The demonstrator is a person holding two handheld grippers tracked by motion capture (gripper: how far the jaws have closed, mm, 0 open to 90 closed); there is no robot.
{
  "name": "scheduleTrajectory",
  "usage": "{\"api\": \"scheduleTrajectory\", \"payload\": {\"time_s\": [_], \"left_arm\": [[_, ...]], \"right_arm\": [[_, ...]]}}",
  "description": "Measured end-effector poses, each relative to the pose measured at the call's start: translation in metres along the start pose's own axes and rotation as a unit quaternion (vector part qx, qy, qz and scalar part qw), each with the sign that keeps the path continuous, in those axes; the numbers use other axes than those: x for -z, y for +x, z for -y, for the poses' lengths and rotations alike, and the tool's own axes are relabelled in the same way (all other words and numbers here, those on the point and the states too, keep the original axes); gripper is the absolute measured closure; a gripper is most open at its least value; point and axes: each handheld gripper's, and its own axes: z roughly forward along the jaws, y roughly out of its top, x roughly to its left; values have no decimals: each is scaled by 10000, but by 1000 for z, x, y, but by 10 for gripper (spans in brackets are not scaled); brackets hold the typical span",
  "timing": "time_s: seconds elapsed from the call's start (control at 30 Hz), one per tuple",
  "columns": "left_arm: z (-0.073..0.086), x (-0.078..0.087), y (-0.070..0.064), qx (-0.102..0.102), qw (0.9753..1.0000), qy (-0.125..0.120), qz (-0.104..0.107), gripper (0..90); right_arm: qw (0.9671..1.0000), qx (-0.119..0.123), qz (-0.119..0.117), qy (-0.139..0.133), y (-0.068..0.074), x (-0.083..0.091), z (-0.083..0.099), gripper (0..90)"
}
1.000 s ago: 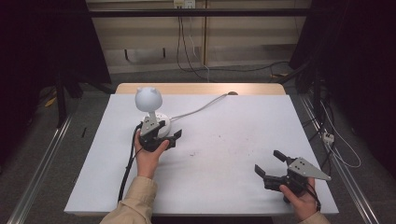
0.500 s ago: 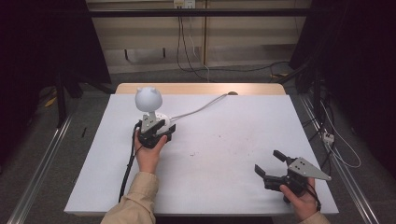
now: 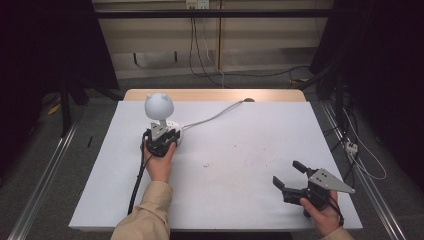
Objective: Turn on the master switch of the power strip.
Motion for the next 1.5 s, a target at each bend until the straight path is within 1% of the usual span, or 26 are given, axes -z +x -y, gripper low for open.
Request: {"api": "scheduleTrajectory", "payload": {"time_s": [0.07, 0.2, 0.23, 0.27, 0.37, 0.43, 0.47, 0.5, 0.57, 0.63, 0.67, 0.77, 0.8, 0.83, 0.87, 0.9, 0.93, 1.0, 1.1, 1.13, 1.17, 1.2, 1.23, 1.33, 1.37, 1.5], "left_arm": [[1, -2, 1, -69, 9999, 43, -102, 790], [1, -2, 2, -40, 9998, 43, -179, 844], [1, -3, 2, -26, 9998, 32, -191, 844], [2, -4, 4, -44, 9997, 77, -236, 868], [3, -5, 4, -12, 9997, 99, -237, 886], [3, -7, 4, -30, 9996, 116, -243, 900], [4, -7, 3, -28, 9996, 114, -275, 900], [4, -9, 2, 33, 9996, 91, -269, 900], [4, -9, 2, -6, 9995, 119, -306, 900], [4, -10, 1, -1, 9995, 106, -298, 900], [3, -11, 1, -155, 9991, 200, -332, 900], [1, -12, -2, -105, 9992, 146, -365, 900], [-1, -12, -2, -212, 9987, 218, -398, 900], [-1, -12, -2, -212, 9987, 213, -407, 900], [-3, -14, -2, -255, 9985, 223, -435, 900], [-3, -14, -2, -255, 9985, 223, -435, 900], [-2, -16, -3, -172, 9988, 169, -433, 900], [-1, -16, -2, -250, 9983, 236, -472, 900], [0, -18, -2, -279, 9979, 253, -524, 900], [0, -19, -3, -196, 9983, 187, -520, 900], [0, -19, -3, -309, 9979, 259, -516, 900], [0, -19, -3, -323, 9977, 260, -530, 900], [1, -20, -4, -250, 9981, 192, -534, 900], [1, -20, -4, -255, 9978, 186, -577, 900], [1, -20, -3, -284, 9975, 217, -604, 900], [1, -21, -3, -305, 9975, 202, -612, 900]], "right_arm": [[10000, -18, 3, -1, 0, 0, 0, 86], [10000, -15, -3, -6, 0, 0, 0, 86], [10000, -15, -3, -6, 0, 0, 0, 86], [10000, -22, -10, 0, 0, 0, 0, 86], [10000, -32, -12, 4, 0, -1, 0, 86], [10000, -26, -17, -5, 0, -1, 0, 86], [10000, -25, -18, -4, 0, -1, 0, 86], [10000, -23, -17, -3, 0, -1, 0, 87], [10000, -34, -19, 1, 0, -1, 0, 86], [10000, -8, -20, -2, -1, -1, 0, 86], [10000, -9, -23, -1, -1, -1, 0, 87], [10000, -17, -21, 7, -1, -1, 0, 87], [10000, -21, -18, -8, -1, -1, 0, 87], [10000, -25, -19, -8, -1, -1, 0, 86], [10000, -43, -12, -12, 0, -1, 0, 86], [10000, -43, -12, -12, 0, -1, 0, 86], [10000, -44, -15, -13, 0, 0, 0, 86], [10000, -26, -15, -9, -1, 0, 0, 87], [10000, -46, -19, -5, -1, 0, 0, 87], [10000, -46, -19, -5, -1, 0, 0, 87], [10000, -55, -17, -6, -1, 0, 0, 87], [10000, -57, -19, -5, -1, 0, 0, 86], [10000, -56, -24, -4, -1, 0, 0, 86], [10000, -56, -33, -4, -1, 0, 0, 87], [10000, -36, -38, -4, -1, 0, 0, 87], [10000, -50, -37, -7, -1, 0, 0, 87]]}}
